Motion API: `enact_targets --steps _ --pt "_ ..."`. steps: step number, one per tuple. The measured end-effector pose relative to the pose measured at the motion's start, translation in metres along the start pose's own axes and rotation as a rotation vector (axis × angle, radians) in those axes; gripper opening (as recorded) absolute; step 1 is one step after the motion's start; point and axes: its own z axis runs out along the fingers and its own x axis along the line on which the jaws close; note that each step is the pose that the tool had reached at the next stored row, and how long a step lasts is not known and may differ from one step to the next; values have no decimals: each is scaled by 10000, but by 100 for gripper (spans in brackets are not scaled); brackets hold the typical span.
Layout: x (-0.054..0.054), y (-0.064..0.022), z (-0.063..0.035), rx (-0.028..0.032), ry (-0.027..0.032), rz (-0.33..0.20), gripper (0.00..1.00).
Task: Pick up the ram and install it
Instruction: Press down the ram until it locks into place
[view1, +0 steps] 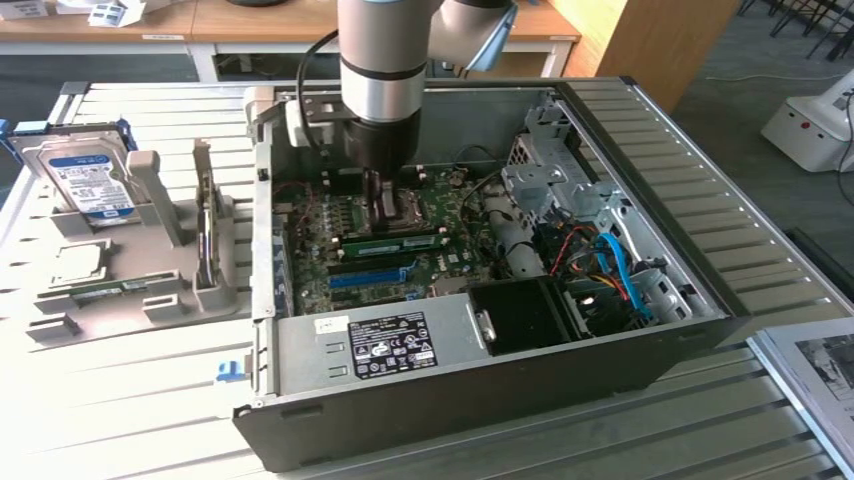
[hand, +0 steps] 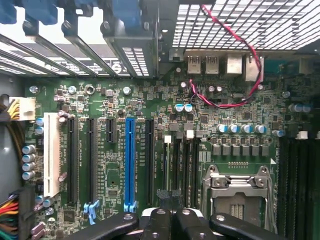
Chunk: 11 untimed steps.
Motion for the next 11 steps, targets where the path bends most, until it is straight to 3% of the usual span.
enact_targets --steps 11 --pt "0 -3 -180 0 0 0 10"
